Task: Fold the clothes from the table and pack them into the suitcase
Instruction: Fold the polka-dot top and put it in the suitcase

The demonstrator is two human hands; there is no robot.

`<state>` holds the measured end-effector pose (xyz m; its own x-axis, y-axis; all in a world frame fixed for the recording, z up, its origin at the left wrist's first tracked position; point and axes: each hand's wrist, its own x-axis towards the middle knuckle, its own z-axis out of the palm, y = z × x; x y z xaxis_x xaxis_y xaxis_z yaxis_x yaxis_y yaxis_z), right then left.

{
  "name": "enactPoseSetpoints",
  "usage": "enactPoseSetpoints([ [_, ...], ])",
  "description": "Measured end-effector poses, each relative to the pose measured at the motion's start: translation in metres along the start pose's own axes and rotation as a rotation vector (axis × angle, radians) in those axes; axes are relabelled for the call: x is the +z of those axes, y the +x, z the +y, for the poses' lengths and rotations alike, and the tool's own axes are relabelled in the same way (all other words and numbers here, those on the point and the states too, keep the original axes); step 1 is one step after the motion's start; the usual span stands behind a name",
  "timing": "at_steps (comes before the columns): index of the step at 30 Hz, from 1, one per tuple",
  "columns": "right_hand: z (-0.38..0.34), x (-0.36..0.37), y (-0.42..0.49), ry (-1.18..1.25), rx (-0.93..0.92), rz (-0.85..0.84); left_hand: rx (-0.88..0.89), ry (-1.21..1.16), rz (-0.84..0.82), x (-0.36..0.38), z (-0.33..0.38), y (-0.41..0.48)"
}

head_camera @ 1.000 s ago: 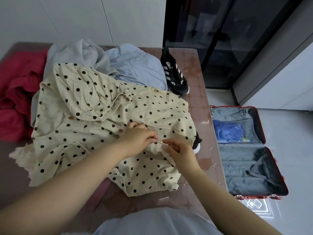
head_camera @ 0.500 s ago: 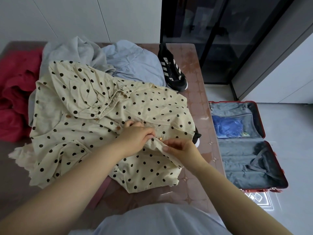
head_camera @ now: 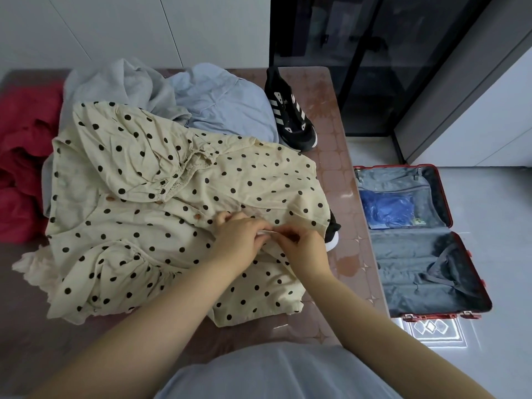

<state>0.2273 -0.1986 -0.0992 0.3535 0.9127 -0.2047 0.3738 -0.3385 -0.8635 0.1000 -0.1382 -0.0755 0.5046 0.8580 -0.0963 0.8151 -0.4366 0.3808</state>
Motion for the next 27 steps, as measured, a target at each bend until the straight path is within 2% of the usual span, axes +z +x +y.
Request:
enactPoseSetpoints([
  [4, 0.003, 0.001, 0.001, -0.155, -0.150, 0.098, -0.045, 0.030, 0.073, 0.009, -0.003, -0.004],
  [9, 0.004, 0.010, 0.009, -0.384, -0.352, 0.140, -0.002, 0.073, 0.118, 0.017, -0.010, -0.011],
  [18, 0.006, 0.023, 0.023, -0.636, -0.375, 0.088, 0.037, 0.072, 0.194, 0.022, -0.016, -0.013],
  [20, 0.006, 0.024, 0.026, -0.703, -0.330, 0.072, 0.038, 0.063, 0.200, 0.023, -0.016, -0.013],
  [24, 0.004, 0.028, 0.028, -0.715, -0.291, 0.036, 0.047, 0.071, 0.233, 0.027, -0.019, -0.014],
  [27, 0.000, 0.025, 0.028, -0.707, -0.336, 0.011, 0.059, 0.054, 0.293, 0.029, -0.022, -0.016],
])
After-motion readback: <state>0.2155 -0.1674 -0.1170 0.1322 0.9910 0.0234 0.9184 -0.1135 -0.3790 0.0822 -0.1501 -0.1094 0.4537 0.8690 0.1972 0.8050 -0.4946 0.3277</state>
